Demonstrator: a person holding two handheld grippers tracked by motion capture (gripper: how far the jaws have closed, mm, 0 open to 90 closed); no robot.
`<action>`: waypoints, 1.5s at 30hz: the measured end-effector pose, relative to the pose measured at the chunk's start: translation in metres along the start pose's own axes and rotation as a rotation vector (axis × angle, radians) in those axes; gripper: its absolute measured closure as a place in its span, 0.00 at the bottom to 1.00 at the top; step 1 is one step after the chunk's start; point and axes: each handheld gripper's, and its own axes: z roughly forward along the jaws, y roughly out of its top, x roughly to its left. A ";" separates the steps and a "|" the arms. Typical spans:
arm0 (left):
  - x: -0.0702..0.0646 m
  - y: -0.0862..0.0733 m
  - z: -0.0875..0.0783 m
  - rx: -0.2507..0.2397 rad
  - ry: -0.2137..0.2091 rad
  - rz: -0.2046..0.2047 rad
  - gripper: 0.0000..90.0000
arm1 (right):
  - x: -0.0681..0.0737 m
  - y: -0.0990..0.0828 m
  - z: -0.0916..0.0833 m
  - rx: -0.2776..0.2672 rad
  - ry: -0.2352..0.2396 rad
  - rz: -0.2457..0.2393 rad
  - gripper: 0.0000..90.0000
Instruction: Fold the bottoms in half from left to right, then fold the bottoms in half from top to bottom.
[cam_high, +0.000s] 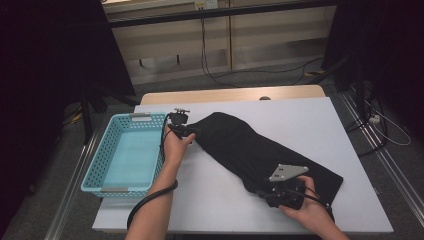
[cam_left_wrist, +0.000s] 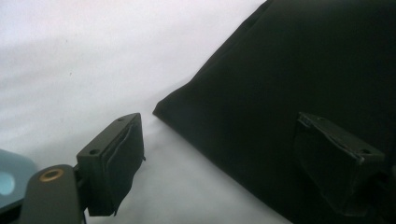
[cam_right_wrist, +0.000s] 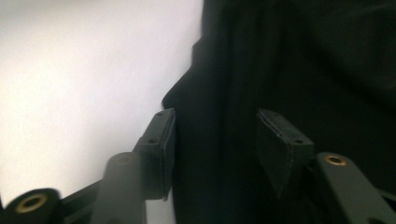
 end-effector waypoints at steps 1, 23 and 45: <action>0.001 0.000 0.001 0.004 -0.001 -0.002 0.19 | -0.002 0.000 -0.001 -0.011 -0.009 0.015 0.43; -0.009 0.004 0.004 0.021 -0.075 -0.071 0.92 | -0.031 -0.008 -0.006 -0.052 -0.111 0.141 0.22; 0.022 0.042 -0.031 -0.021 -0.030 -0.108 0.95 | -0.034 -0.008 -0.010 -0.069 -0.089 0.163 0.18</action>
